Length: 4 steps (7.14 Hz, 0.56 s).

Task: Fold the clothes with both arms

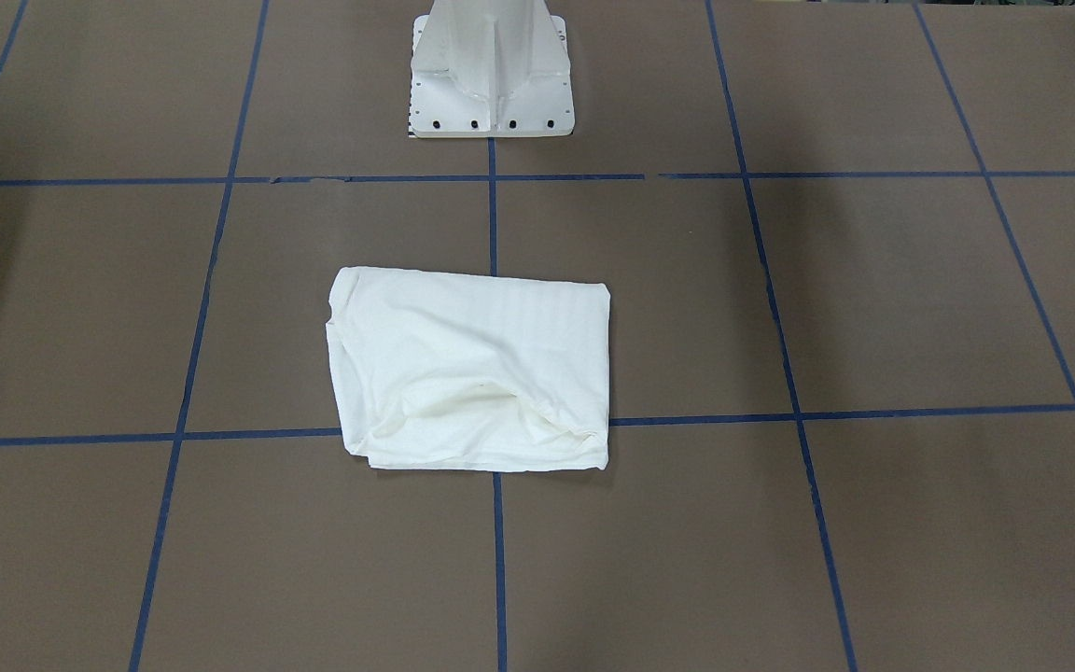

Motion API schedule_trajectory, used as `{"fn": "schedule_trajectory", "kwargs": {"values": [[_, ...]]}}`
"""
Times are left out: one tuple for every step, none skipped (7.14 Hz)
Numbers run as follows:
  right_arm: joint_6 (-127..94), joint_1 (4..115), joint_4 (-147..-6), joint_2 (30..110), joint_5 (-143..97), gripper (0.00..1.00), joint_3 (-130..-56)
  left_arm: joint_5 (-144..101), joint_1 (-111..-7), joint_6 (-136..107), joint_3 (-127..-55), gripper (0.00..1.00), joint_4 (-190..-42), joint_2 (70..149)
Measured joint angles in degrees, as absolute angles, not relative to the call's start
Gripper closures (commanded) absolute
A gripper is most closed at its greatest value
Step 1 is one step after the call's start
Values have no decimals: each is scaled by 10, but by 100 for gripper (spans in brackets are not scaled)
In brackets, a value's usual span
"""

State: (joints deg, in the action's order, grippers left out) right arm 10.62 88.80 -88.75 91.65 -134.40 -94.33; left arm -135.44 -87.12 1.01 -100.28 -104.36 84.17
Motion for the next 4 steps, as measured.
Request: {"fn": "schedule_trajectory", "kwargs": {"values": [[106,888,-882,920,-1344,0,-945,-1355,-871,10,-1002,0,-1046,842],[106,888,-878,921,-1344,0,-949,-1356,-871,10,-1002,0,-1048,842],[106,888,-876,922,-1344,0,-949,-1356,-872,11,-1005,0,-1048,842],[106,889,-876,922,-1344,0,-950,-1356,-872,11,-1005,0,-1048,842]]}}
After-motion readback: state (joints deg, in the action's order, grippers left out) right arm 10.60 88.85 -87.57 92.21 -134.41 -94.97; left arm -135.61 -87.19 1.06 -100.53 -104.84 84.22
